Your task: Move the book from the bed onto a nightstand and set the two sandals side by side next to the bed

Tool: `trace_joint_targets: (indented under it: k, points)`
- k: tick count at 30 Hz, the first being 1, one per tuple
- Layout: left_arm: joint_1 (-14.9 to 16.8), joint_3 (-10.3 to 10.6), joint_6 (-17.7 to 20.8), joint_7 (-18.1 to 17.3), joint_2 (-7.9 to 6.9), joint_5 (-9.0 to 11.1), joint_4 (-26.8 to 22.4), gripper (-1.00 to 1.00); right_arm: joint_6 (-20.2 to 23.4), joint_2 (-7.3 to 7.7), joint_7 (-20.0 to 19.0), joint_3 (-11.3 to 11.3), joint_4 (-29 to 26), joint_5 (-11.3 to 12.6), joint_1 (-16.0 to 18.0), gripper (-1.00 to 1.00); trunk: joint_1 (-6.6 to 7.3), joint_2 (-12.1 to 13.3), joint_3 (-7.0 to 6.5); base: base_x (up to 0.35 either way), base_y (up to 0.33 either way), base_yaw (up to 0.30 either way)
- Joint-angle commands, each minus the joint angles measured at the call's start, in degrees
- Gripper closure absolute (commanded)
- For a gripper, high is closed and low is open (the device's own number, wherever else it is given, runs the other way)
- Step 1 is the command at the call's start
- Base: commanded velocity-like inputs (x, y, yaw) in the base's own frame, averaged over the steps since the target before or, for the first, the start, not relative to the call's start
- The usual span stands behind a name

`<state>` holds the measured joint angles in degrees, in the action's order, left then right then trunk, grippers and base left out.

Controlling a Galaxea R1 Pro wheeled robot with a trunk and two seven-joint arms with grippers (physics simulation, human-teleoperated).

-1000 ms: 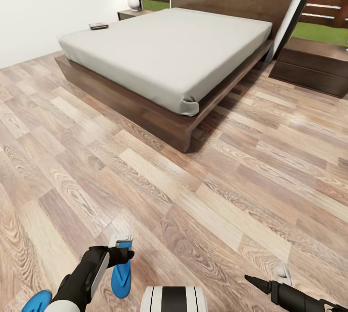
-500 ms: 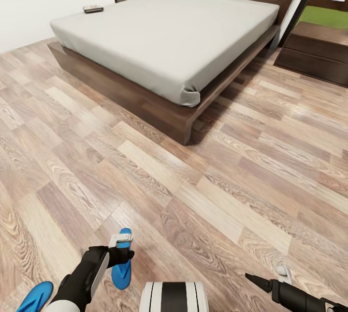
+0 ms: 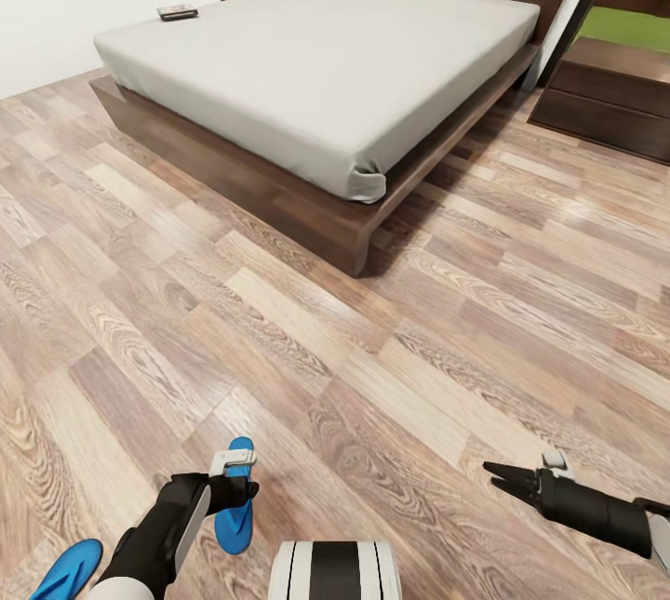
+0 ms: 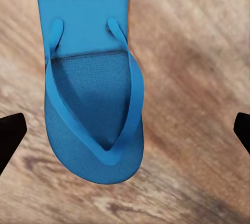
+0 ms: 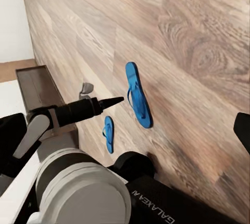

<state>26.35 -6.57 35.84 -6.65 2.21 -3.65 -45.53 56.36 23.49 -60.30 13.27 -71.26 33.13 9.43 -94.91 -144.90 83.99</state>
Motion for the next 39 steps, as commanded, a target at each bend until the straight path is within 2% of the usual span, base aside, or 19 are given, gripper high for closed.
trace_joint_targets:
  k: [1, 6, 12, 15, 22, 39]
  points:
    - [0.0, -0.3, 0.3, -0.5, 0.08, -0.4, -0.1, -1.00, 1.0, 0.11, -0.3, 0.6, -0.7, 0.0, 0.0, -1.00, 0.01, 0.0, 0.04, 0.000, 0.000, 0.000]
    - [0.0, -0.3, 0.3, -0.5, 0.08, -0.4, -0.1, -1.00, 2.2, 0.28, -0.6, 1.4, -1.7, 1.5, 0.1, -1.00, 0.01, 0.0, 0.04, 0.000, 0.000, 0.000]
    - [0.0, -0.4, 0.3, -0.5, 0.08, -0.4, -0.1, -1.00, 2.5, 0.32, -0.7, 1.5, -1.8, 7.1, 0.1, -1.00, 0.01, 0.0, 0.04, 0.000, 0.000, 0.000]
    - [0.0, -0.4, 0.3, -0.5, 0.08, -0.4, -0.1, -1.00, 2.5, 0.32, -0.7, 1.5, -1.8, 7.8, 0.0, -1.00, 0.01, 0.0, 0.04, 0.000, 0.000, 0.000]
    - [0.0, -0.4, 0.3, -0.5, 0.08, -0.4, -0.1, -1.00, 2.5, 0.33, -0.6, 1.6, -1.6, 8.1, 0.0, -1.00, 0.01, 0.0, 0.04, 0.000, 0.000, 0.000]
    - [0.0, -0.4, 0.3, -0.5, 0.00, -0.4, -0.1, -1.00, 2.5, 0.24, -0.6, 1.4, -1.6, 7.9, 0.0, -1.00, -0.43, -0.2, 3.80, 0.000, 0.000, 0.000]
